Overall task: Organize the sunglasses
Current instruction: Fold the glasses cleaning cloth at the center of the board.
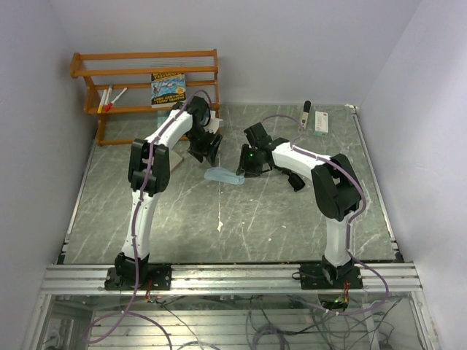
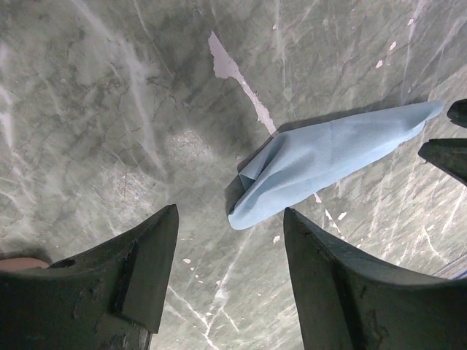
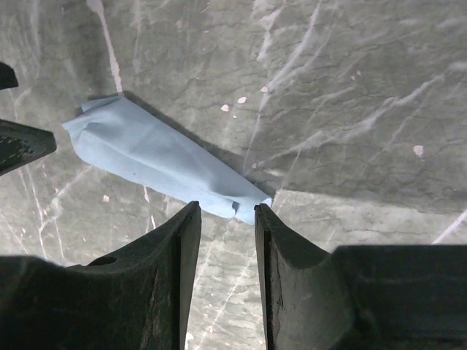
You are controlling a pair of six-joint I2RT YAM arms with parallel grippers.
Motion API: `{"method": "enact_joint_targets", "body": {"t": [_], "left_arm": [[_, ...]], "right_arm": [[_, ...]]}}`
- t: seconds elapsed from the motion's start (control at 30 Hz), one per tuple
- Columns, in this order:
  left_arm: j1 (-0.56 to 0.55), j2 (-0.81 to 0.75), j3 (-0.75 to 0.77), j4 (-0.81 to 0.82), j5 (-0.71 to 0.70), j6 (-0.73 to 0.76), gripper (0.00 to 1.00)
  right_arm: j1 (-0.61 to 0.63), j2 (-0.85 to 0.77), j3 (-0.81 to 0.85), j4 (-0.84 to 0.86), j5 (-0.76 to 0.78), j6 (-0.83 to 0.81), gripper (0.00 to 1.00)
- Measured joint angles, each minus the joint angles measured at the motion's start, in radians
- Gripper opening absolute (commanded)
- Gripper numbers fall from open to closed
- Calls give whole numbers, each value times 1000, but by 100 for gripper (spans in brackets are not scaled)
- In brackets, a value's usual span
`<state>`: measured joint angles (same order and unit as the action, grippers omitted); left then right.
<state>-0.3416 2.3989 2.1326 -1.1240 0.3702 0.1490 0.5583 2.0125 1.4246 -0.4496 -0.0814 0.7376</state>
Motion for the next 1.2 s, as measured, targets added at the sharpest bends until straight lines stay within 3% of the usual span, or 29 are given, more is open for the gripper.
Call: {"method": "enact_joint_targets", "body": {"t": [0.53, 1.2], "left_arm": [[0, 0, -11, 13, 1, -11, 63], [0, 0, -11, 13, 27, -23, 60]], "right_arm": [[15, 17, 55, -39, -7, -40, 30], [25, 58, 40, -50, -12, -39, 35]]}}
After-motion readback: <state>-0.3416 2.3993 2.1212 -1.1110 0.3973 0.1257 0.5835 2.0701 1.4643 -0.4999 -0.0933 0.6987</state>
